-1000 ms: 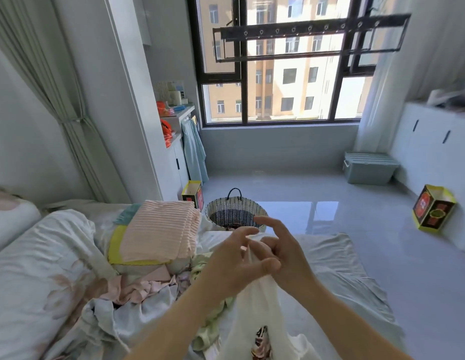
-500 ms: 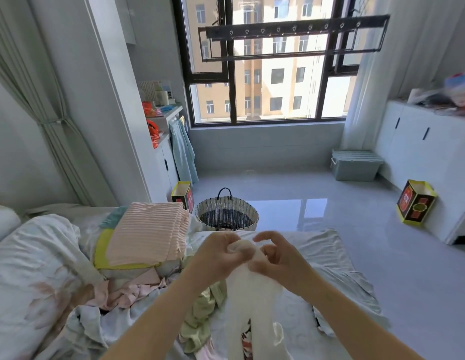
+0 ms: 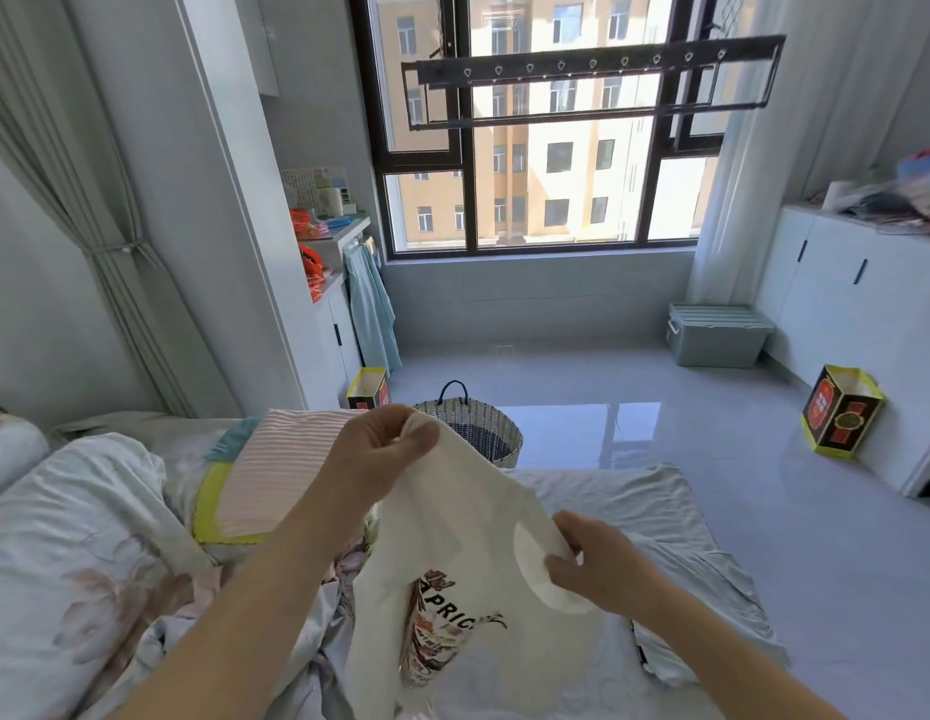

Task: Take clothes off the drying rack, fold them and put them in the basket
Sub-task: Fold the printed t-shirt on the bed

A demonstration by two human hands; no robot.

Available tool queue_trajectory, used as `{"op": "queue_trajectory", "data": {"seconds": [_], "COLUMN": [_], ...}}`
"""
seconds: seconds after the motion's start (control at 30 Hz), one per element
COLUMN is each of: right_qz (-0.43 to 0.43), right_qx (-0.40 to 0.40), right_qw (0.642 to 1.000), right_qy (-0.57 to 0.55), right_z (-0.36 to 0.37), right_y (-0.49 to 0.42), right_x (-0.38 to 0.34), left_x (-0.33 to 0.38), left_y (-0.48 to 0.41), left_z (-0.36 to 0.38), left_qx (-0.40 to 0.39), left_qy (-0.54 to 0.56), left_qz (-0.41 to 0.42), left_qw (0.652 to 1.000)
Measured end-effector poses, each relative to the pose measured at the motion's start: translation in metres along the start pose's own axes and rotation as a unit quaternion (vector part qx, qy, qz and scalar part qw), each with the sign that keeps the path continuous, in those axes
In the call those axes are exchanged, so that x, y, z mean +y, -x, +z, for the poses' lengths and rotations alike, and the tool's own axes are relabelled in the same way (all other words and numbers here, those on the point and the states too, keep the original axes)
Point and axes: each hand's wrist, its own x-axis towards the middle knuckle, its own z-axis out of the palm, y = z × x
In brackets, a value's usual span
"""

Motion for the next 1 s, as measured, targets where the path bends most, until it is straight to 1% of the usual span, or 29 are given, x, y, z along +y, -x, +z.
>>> {"op": "queue_trajectory", "data": {"seconds": [0.13, 0.17, 0.23, 0.3, 0.37, 0.43, 0.47, 0.53, 0.6, 0.67, 0.7, 0.77, 0.83, 0.87, 0.9, 0.93, 1.0], "right_qz": [-0.002, 0.0, 0.026, 0.051, 0.052, 0.033, 0.027, 0.026, 0.026, 0.029, 0.027, 0.016, 0.0, -0.005, -0.007, -0.005, -0.004], "right_qx": [-0.011, -0.008, 0.025, 0.055, 0.046, 0.037, 0.038, 0.047, 0.071, 0.089, 0.092, 0.098, 0.104, 0.109, 0.11, 0.108, 0.106], "right_qw": [0.995, 0.995, 0.997, 0.995, 0.99, 0.98, 0.977, 0.982, 0.991, 0.994, 0.995, 0.995, 0.994, 0.993, 0.993, 0.993, 0.993], "right_qy": [0.1, 0.098, 0.068, 0.071, 0.126, 0.191, 0.206, 0.182, 0.114, 0.05, 0.021, -0.028, -0.042, -0.045, -0.05, -0.052, -0.058], "right_z": [-0.001, -0.003, -0.01, -0.02, -0.03, -0.035, -0.037, -0.04, -0.043, -0.046, -0.047, -0.049, -0.05, -0.051, -0.052, -0.053, -0.056], "right_y": [0.001, 0.002, 0.001, -0.001, -0.001, 0.0, -0.001, -0.002, -0.006, -0.009, -0.011, -0.015, -0.017, -0.019, -0.02, -0.021, -0.023], "right_x": [0.009, 0.012, 0.021, 0.029, 0.033, 0.037, 0.04, 0.045, 0.05, 0.055, 0.056, 0.061, 0.063, 0.062, 0.062, 0.061, 0.059], "left_x": [-0.004, -0.005, -0.009, -0.014, -0.018, -0.022, -0.023, -0.025, -0.027, -0.029, -0.03, -0.036, -0.046, -0.053, -0.058, -0.064, -0.075], "left_y": [-0.006, -0.008, -0.011, -0.013, -0.015, -0.017, -0.017, -0.017, -0.017, -0.021, -0.022, -0.023, -0.023, -0.025, -0.026, -0.028, -0.029], "left_z": [-0.013, -0.016, -0.023, -0.029, -0.035, -0.039, -0.041, -0.044, -0.048, -0.052, -0.054, -0.058, -0.06, -0.062, -0.063, -0.064, -0.064], "left_qx": [0.046, 0.058, 0.07, 0.074, 0.074, 0.063, 0.053, 0.028, 0.003, -0.016, -0.038, -0.115, -0.178, -0.184, -0.171, -0.147, -0.094], "left_qy": [0.006, 0.003, -0.015, -0.029, -0.043, -0.051, -0.054, -0.064, -0.094, -0.124, -0.149, -0.202, -0.231, -0.235, -0.235, -0.224, -0.178], "left_qz": [-0.007, -0.009, -0.009, -0.009, -0.019, -0.031, -0.036, -0.035, -0.025, -0.035, -0.051, -0.072, -0.063, -0.055, -0.05, -0.044, -0.058], "left_qw": [0.999, 0.998, 0.997, 0.997, 0.996, 0.996, 0.996, 0.997, 0.995, 0.992, 0.987, 0.97, 0.954, 0.953, 0.956, 0.962, 0.978]}}
